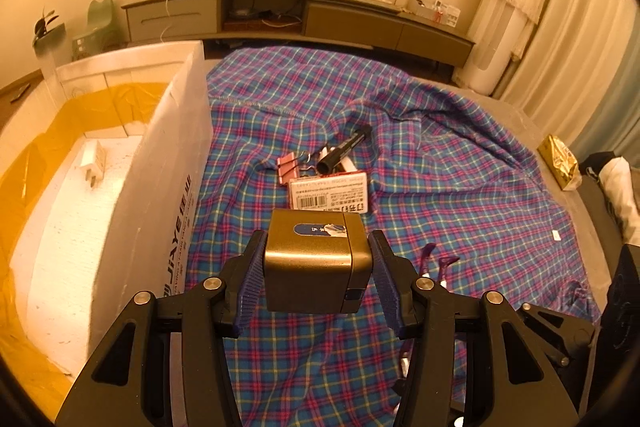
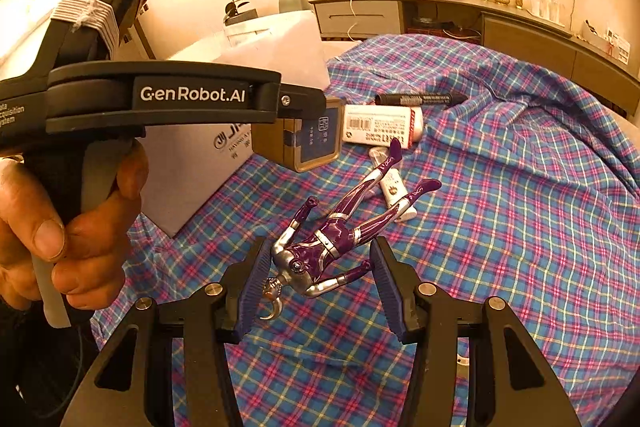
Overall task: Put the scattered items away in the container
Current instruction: 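Carry the gold device in the left gripper and the figure in the right gripper to the box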
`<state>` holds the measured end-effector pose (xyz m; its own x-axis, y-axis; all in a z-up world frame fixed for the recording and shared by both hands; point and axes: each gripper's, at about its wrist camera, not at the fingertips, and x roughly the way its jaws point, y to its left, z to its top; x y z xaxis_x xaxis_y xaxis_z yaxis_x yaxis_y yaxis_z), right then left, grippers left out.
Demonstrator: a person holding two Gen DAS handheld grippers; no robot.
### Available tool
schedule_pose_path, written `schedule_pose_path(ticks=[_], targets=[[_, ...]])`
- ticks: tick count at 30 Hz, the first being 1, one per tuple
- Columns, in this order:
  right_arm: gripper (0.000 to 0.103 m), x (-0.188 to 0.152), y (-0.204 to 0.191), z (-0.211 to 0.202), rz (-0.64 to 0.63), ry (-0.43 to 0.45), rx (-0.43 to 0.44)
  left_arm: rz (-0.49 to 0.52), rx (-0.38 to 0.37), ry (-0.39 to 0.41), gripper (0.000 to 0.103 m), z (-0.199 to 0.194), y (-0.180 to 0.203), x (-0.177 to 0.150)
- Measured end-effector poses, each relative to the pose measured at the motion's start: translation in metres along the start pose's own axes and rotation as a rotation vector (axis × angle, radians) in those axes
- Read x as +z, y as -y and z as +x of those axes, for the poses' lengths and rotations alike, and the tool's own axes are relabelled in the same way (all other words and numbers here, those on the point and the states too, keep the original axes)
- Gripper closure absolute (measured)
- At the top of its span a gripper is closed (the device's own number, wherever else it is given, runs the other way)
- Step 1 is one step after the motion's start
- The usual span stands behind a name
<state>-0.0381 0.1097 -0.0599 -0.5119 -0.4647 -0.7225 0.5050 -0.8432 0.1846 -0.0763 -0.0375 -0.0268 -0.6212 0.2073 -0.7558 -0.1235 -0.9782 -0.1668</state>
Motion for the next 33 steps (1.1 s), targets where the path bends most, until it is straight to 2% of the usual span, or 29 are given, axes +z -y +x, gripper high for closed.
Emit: schedule_pose_path(ticks=[23,33], targets=[[0.050,0.022,-0.052,-0.045,-0.062,0.100,-0.011,-0.055,-0.030,0.143,0.050,-0.090,-0.022,0.005],[0.050,0.025,-0.060,-0.054,-0.049,0.119,-0.036,-0.095,-0.056,0.211,0.050,-0.123,-0.036,0.008]])
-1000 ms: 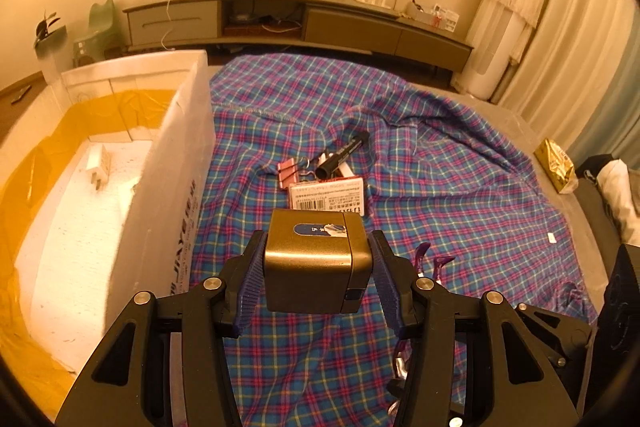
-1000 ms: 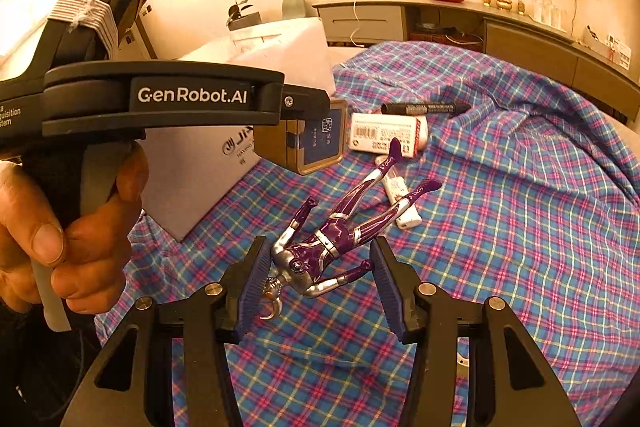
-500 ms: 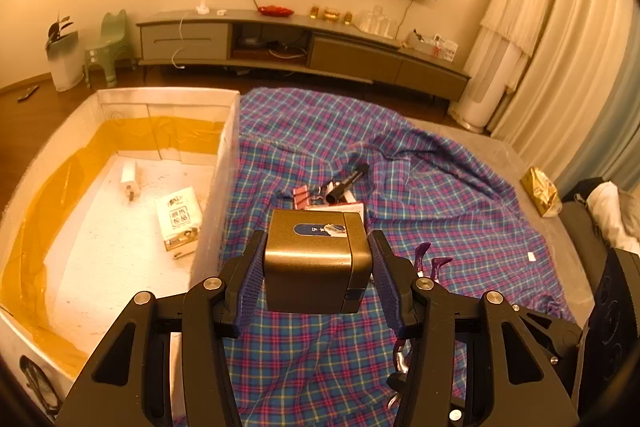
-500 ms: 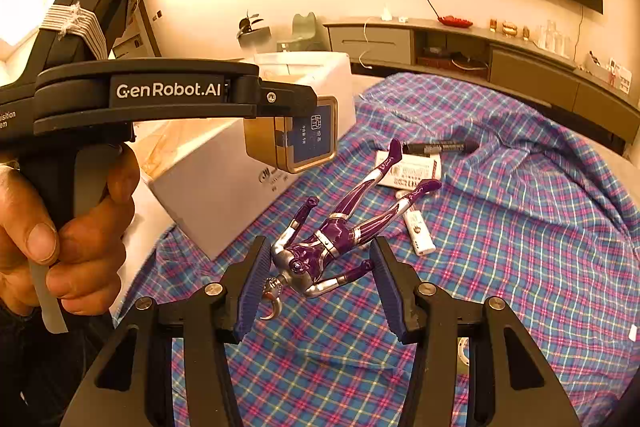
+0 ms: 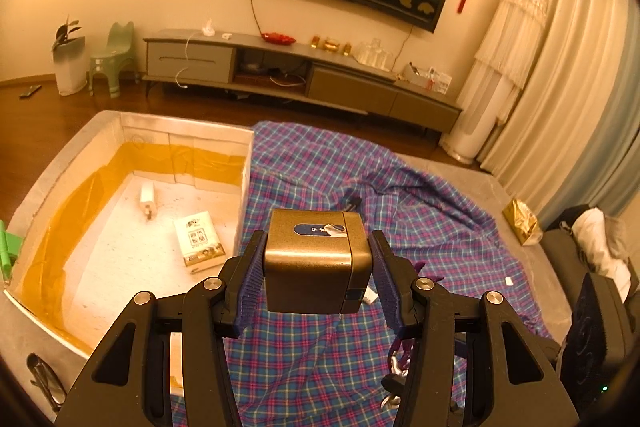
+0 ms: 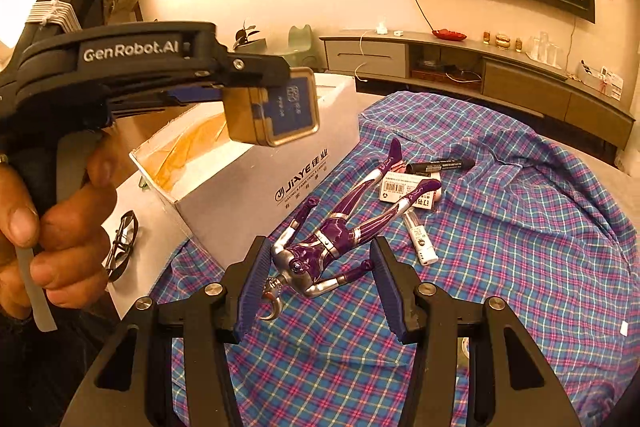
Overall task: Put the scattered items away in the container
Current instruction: 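Carry the gold device in the left gripper and the figure in the right gripper to the box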
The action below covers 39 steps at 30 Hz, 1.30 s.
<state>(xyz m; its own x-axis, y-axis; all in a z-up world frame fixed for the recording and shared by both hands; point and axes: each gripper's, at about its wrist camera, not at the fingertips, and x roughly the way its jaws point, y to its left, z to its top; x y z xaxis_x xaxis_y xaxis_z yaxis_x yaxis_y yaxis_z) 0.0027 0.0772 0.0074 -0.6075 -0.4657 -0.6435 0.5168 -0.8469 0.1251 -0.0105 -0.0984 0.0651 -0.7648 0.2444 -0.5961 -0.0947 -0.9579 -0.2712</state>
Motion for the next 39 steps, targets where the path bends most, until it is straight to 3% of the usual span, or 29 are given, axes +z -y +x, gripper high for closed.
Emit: schedule_pose_path(ticks=[8,22,39], targets=[[0.050,0.018,-0.006,-0.007,0.028,0.029,0.001,-0.028,-0.015,0.038,0.050,-0.015,-0.007,0.006],[0.050,0.055,-0.036,-0.015,-0.046,0.074,-0.013,-0.105,-0.019,0.085,0.050,-0.028,-0.039,0.015],[0.050,0.080,-0.061,0.016,-0.077,0.058,0.022,-0.223,-0.010,0.110,0.050,-0.028,-0.096,0.017]])
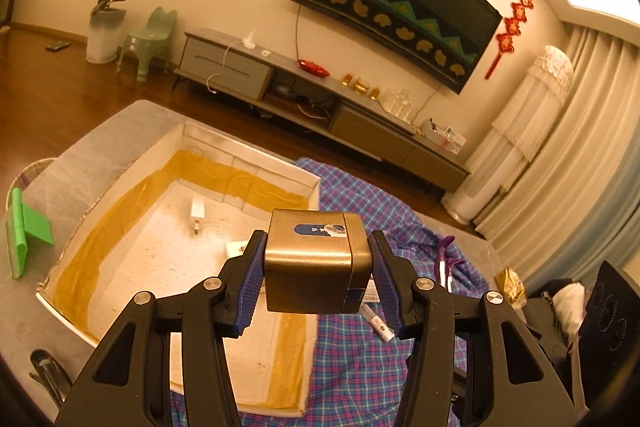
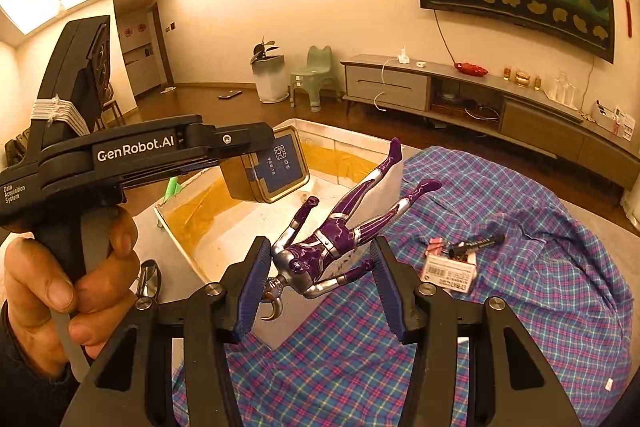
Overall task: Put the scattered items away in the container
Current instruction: 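Carry the gold device in the left gripper and the figure in the right gripper to the box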
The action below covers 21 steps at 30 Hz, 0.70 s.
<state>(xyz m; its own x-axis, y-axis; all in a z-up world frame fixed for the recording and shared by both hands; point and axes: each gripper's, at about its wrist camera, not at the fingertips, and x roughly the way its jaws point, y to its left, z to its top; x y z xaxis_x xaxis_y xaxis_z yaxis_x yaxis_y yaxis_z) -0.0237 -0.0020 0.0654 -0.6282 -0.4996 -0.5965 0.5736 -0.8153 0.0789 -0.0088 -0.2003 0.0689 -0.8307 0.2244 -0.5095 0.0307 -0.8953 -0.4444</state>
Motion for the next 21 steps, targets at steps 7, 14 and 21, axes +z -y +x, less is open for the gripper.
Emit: schedule_pose_path(ticks=[7,14,21], targets=[[0.050,0.008,-0.009,0.014,-0.014,-0.010,0.016,-0.034,0.010,0.006,0.050,0.003,-0.017,0.003],[0.050,0.016,-0.014,0.026,-0.034,-0.023,0.021,-0.068,0.019,0.001,0.050,0.012,-0.036,0.005],[0.050,0.022,-0.016,0.043,-0.037,-0.047,0.027,-0.095,0.033,0.003,0.050,0.015,-0.055,0.008]])
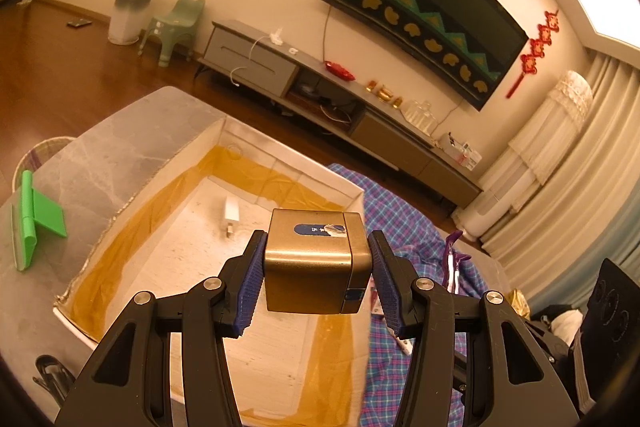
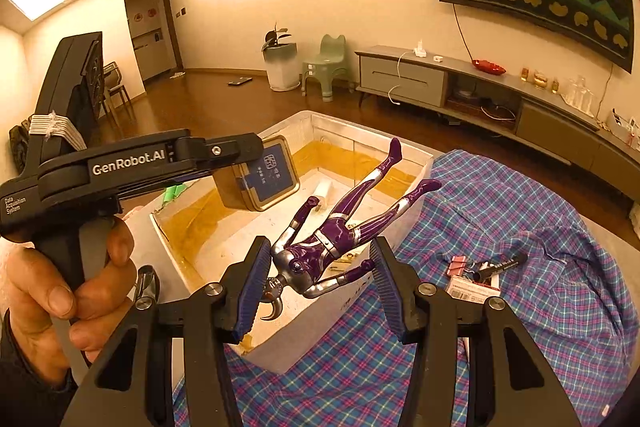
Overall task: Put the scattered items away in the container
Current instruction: 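Carry the gold device in the left gripper and the figure in the right gripper to the box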
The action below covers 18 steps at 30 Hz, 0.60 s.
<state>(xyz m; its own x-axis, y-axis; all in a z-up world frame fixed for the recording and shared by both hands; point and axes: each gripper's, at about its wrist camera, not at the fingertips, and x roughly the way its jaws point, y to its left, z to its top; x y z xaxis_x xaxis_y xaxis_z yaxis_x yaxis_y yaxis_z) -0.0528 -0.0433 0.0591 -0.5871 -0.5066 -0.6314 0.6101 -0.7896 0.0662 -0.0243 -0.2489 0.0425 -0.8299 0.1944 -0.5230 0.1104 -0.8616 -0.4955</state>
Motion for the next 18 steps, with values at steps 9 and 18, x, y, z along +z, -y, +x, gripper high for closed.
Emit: schedule_pose_path(ticks=[9,18], targets=[[0.050,0.011,-0.011,0.025,-0.034,-0.026,0.015,-0.047,0.018,0.001,0.050,0.003,-0.020,0.006],[0.050,0.019,-0.020,0.052,-0.072,-0.071,0.018,-0.094,0.036,-0.009,0.050,0.006,-0.037,0.011]])
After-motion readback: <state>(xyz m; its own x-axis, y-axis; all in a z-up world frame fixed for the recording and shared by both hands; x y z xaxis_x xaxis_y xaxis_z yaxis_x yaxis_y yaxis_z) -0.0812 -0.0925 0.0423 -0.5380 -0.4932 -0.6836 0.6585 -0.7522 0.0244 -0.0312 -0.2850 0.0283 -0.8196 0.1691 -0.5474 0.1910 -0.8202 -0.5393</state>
